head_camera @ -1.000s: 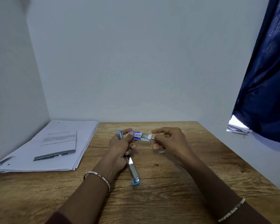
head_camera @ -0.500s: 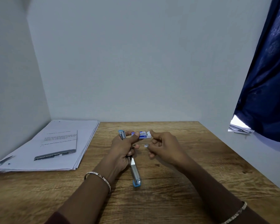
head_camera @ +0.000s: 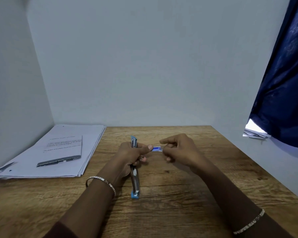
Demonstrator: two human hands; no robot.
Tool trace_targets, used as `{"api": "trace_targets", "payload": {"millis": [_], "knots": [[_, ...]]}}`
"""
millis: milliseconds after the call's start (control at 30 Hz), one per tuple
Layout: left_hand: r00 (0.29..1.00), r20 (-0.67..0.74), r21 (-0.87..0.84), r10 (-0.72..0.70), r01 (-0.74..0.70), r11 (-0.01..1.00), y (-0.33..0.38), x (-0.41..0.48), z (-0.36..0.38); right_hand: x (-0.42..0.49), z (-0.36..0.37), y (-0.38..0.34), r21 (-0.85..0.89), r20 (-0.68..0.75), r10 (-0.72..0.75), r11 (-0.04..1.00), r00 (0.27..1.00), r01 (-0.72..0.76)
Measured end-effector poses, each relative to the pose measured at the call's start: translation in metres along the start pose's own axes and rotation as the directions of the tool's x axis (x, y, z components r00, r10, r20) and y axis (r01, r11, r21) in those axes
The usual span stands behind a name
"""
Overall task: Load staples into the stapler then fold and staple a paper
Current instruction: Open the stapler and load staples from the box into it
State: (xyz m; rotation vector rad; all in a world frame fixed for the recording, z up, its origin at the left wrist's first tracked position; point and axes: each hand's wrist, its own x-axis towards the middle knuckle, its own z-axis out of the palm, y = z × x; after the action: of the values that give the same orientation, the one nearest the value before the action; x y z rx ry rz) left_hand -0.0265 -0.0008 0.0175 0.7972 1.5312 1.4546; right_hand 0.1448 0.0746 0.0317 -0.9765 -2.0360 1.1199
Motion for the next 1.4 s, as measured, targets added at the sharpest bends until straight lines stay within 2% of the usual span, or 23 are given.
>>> {"api": "trace_targets", "payload": {"millis": [133,267,400,533,600,733,867,1000,1133,1267,1400], "knots": [[0.999,0.030,0.132,-0.022,0.017,0.991,-0.005,-0.001,0.002,0.003,-0.008,0.002,-0.046,-0.133,-0.025,0.999,0.991,0.019],[1.000,0.015,0.231,0.000,-0.003,0.973,-0.009,0.002,0.003,0.005,-0.005,0.005,-0.029,-0.162,-0.026,0.999,0.987,0.022],[1.000,0.005,0.248,0.016,-0.017,0.969,-0.011,0.004,0.002,0.004,-0.001,0.006,-0.008,-0.176,-0.064,0.998,0.982,0.063],[0.997,-0.076,0.115,0.027,-0.018,0.993,-0.007,0.005,0.005,0.002,0.002,0.001,0.072,-0.183,-0.124,0.988,0.975,0.139],[0.994,-0.100,-0.009,-0.035,0.034,0.999,-0.001,0.007,0.005,0.000,0.005,-0.004,0.117,-0.199,-0.179,0.972,0.964,0.205],[0.989,0.013,-0.304,-0.144,0.141,0.942,0.009,0.003,0.009,-0.004,0.013,-0.009,0.165,-0.239,-0.296,0.926,0.925,0.339],[0.972,0.169,-0.488,-0.166,0.228,0.842,0.011,-0.003,0.014,-0.007,0.020,-0.009,-0.013,-0.216,-0.452,0.887,0.865,0.461],[0.961,0.216,-0.555,-0.172,0.266,0.789,0.009,-0.005,0.015,-0.009,0.019,-0.010,-0.094,-0.178,-0.517,0.856,0.838,0.508],[0.960,0.238,-0.619,-0.149,0.269,0.738,0.010,-0.006,0.016,-0.008,0.016,-0.010,-0.134,-0.164,-0.501,0.865,0.850,0.484],[0.950,0.290,-0.611,-0.115,0.276,0.742,0.011,-0.010,0.020,-0.008,0.016,-0.010,-0.091,-0.124,-0.481,0.877,0.868,0.472],[0.953,0.284,-0.597,-0.107,0.263,0.758,0.010,-0.011,0.021,-0.006,0.015,-0.010,-0.124,-0.093,-0.486,0.871,0.869,0.475]]}}
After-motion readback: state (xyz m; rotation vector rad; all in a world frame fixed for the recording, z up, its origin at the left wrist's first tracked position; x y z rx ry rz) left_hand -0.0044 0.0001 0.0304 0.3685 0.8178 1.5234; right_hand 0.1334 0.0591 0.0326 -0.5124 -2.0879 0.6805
